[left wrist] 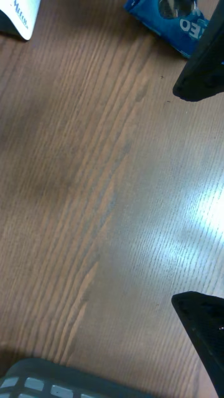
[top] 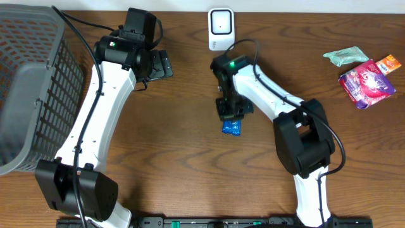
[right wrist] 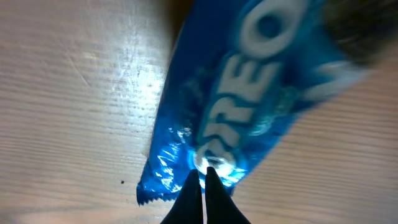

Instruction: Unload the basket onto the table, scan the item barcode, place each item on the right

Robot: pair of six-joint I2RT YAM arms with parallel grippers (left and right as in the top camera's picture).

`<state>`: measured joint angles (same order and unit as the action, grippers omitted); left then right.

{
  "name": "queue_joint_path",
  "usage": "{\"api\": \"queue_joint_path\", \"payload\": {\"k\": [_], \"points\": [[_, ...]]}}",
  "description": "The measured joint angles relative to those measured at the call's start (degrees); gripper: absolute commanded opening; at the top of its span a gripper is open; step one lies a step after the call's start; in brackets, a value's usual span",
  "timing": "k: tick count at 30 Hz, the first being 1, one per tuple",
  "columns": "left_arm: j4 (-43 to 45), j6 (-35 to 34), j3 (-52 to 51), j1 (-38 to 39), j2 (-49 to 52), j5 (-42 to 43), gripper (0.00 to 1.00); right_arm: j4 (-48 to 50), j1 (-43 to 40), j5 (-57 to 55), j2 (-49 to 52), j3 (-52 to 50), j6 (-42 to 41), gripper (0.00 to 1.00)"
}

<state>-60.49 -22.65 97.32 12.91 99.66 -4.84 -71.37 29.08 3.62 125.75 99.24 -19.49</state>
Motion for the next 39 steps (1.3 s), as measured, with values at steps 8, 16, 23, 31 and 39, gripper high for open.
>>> {"api": "queue_joint_path", "payload": {"k": [8,16,23,31,39], "points": [[0.0,0.0,0.0,0.0,0.0,0.0,0.98,4.0,-5.3,-4.3,-0.7,10.0,0.0,0.01],[0.0,0.0,0.0,0.0,0.0,0.0,0.98,11.1,-6.8,-5.3,-0.7,4.5,-2.5,0.01],[0.0,0.0,0.0,0.0,0.0,0.0,0.98,23.7,-6.2,-5.4,-1.6,-5.2,-4.8,0.01],[0.0,0.0,0.0,0.0,0.0,0.0,0.98,39.8,-6.4,-5.6,-2.5,-9.8,-4.2,0.01],[0.0,0.0,0.0,0.0,0.0,0.0,0.98,22.1,-7.6,-1.9,-1.7,2.6,-3.1,0.01]]}}
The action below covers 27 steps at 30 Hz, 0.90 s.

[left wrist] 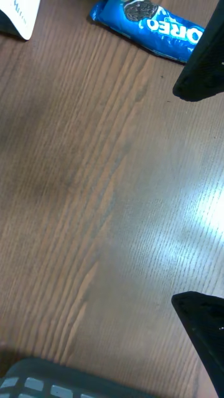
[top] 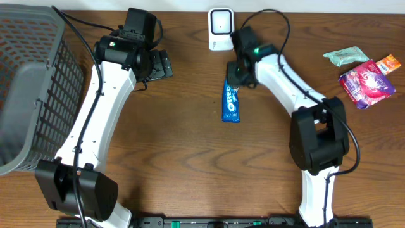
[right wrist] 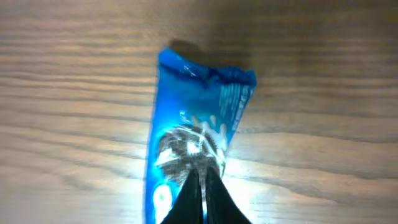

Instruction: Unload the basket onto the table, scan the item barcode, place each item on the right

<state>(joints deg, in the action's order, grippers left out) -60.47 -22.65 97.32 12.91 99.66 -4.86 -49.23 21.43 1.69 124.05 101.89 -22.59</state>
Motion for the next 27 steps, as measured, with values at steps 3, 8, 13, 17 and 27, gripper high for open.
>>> {"api": "queue_joint_path", "payload": {"k": [3,8,13,17,27], "points": [[0.0,0.0,0.0,0.0,0.0,0.0,0.98,-4.0,0.1,2.7,0.0,2.8,0.1,0.01],[0.0,0.0,0.0,0.0,0.0,0.0,0.98,-5.4,1.6,4.3,0.0,1.0,0.3,0.01],[0.0,0.0,0.0,0.0,0.0,0.0,0.97,-2.7,3.8,1.7,0.0,-6.2,-0.7,0.01],[0.0,0.0,0.0,0.0,0.0,0.0,0.98,-2.8,4.3,-0.2,-0.1,-10.3,-1.8,0.01],[0.0,0.0,0.0,0.0,0.0,0.0,0.98,-13.7,4.2,-2.2,-0.3,-9.9,-2.5,0.02]]}}
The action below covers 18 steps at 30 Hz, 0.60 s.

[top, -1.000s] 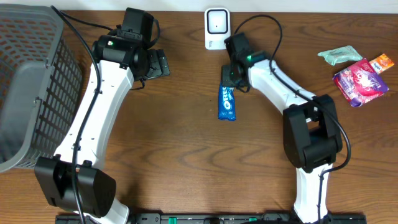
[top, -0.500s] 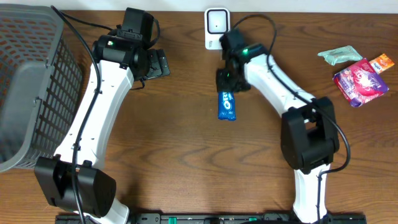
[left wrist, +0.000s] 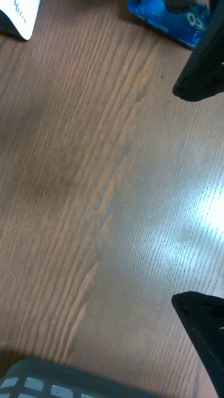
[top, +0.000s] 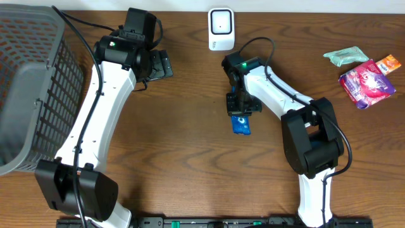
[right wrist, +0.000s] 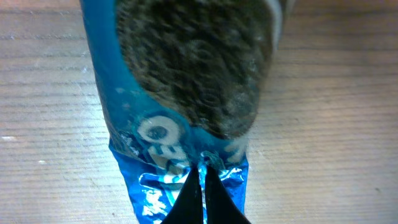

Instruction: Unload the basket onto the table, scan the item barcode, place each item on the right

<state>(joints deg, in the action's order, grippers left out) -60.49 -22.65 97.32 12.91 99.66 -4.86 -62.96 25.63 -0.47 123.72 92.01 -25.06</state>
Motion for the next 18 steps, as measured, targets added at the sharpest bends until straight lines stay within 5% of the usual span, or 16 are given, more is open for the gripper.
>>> {"api": "queue_joint_path", "payload": {"k": [11,18], "points": [[0.0,0.0,0.0,0.0,0.0,0.0,0.98,1.6,-0.2,-1.1,-3.3,4.0,-0.1,0.41],[0.0,0.0,0.0,0.0,0.0,0.0,0.98,6.9,4.2,-7.8,-3.4,4.0,0.1,0.47]]}}
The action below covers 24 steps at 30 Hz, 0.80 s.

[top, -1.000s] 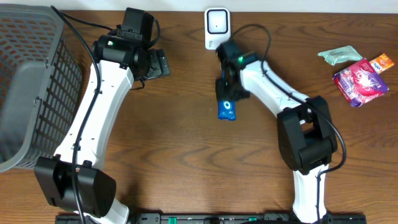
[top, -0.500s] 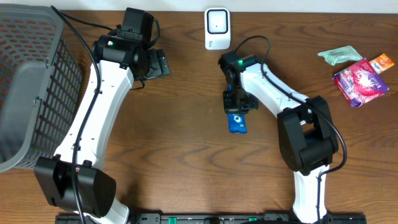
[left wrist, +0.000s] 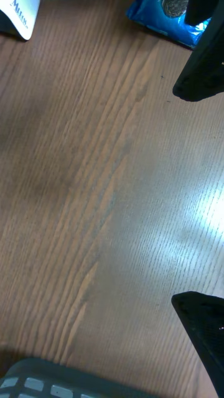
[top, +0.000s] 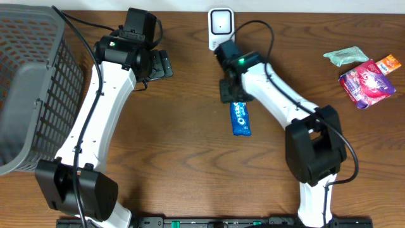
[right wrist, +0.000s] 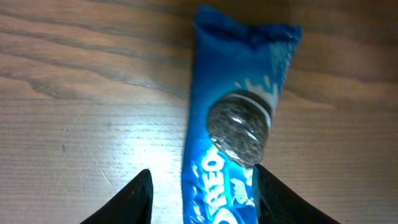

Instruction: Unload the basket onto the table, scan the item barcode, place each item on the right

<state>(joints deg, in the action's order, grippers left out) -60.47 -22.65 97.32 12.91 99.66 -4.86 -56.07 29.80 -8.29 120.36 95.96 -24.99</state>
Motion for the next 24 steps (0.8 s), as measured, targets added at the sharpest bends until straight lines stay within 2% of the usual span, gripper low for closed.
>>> {"api": "queue_joint_path", "payload": {"k": [6,17,19,22,23,24], "points": [[0.0,0.0,0.0,0.0,0.0,0.0,0.98,0.4,3.2,-4.2,1.0,0.0,-0.5,0.44],[0.0,0.0,0.0,0.0,0.0,0.0,0.98,-0.3,3.8,-12.1,8.1,0.5,-1.5,0.44],[0.0,0.0,0.0,0.0,0.0,0.0,0.98,-0.5,3.8,-12.7,8.5,0.9,-1.5,0.32],[0.0,0.0,0.0,0.0,0.0,0.0,0.98,-1.4,3.8,-14.6,9.3,1.2,-1.9,0.07],[0.0,0.0,0.0,0.0,0.0,0.0,0.98,-1.6,3.8,-14.7,9.4,1.3,-1.7,0.01],[0.0,0.0,0.0,0.0,0.0,0.0,0.98,-1.7,3.8,-14.9,9.4,1.4,-1.7,0.01]]}}
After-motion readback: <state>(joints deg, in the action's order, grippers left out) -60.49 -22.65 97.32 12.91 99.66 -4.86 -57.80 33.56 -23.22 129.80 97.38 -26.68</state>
